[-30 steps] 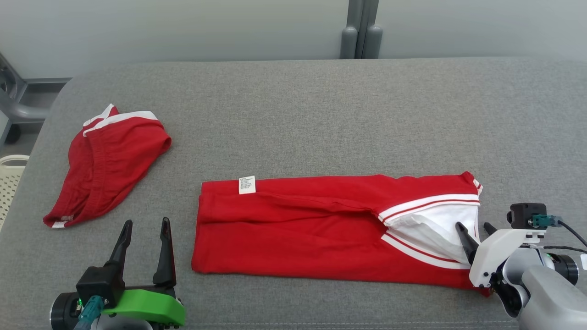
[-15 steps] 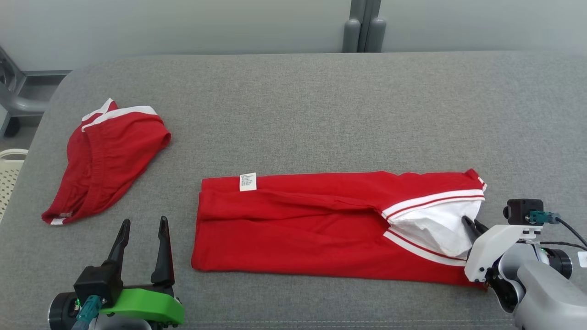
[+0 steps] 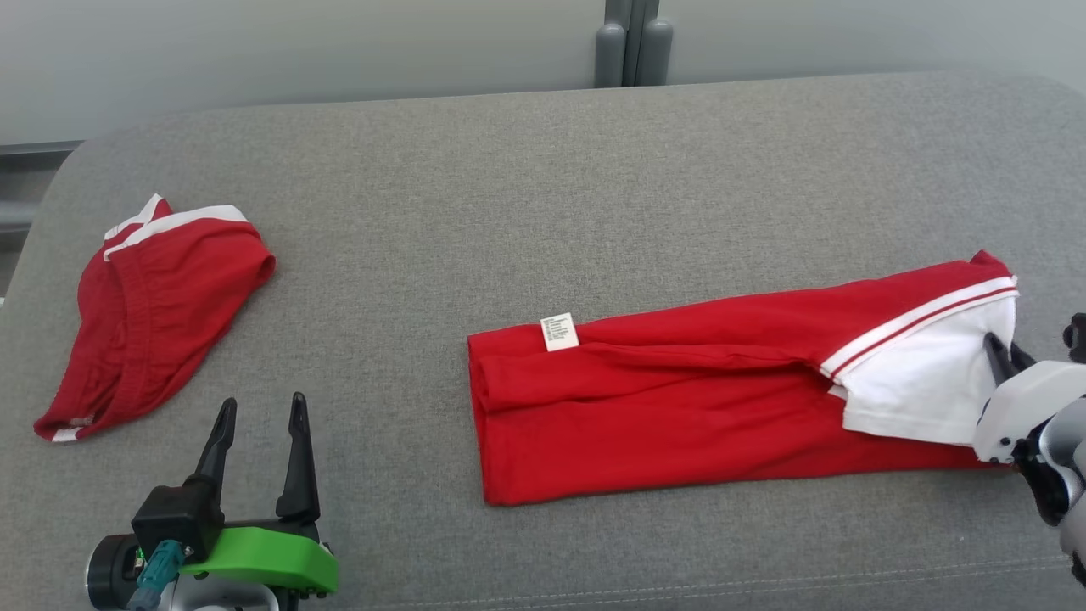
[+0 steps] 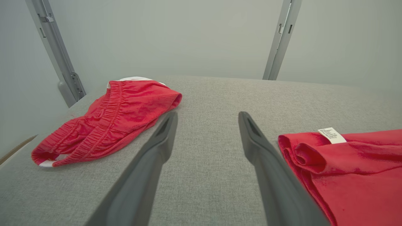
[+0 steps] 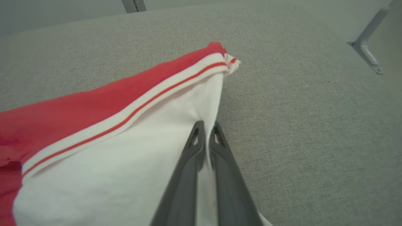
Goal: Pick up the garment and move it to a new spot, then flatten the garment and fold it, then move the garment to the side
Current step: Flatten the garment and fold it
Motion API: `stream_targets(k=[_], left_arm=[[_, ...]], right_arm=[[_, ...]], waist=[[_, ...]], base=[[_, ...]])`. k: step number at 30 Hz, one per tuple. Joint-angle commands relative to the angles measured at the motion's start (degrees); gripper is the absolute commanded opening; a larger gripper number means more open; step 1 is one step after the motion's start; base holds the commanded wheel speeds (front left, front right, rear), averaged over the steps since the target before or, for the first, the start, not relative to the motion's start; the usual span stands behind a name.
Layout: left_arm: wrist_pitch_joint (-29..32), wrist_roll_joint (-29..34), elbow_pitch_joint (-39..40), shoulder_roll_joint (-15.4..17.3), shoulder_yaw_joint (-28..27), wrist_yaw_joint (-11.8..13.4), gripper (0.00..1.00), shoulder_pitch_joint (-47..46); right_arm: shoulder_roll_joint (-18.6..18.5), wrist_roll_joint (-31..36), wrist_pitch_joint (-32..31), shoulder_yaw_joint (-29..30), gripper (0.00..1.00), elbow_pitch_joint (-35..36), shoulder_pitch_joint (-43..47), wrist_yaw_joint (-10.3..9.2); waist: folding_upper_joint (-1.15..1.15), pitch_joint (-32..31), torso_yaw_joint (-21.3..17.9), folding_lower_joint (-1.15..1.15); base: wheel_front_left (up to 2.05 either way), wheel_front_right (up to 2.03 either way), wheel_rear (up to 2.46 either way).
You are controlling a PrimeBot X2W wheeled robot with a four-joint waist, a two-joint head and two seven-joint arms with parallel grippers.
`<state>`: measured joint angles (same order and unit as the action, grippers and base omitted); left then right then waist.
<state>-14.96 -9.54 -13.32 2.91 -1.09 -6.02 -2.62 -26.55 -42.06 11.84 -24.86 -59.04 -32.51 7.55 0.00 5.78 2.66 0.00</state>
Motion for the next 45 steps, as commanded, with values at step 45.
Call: stream_targets(k=[45], left_arm=[[-0.21,-2.72,-2.15,0.04,4.66,0.55,1.00,-1.90]], right_arm=[[3.17,-25.37,-12.20,-9.08,0.00,45.33,11.52,-0.06]], waist=[[0.00,-0.69,3.24,0.00]], base=[[0.00,0.00,0.00]])
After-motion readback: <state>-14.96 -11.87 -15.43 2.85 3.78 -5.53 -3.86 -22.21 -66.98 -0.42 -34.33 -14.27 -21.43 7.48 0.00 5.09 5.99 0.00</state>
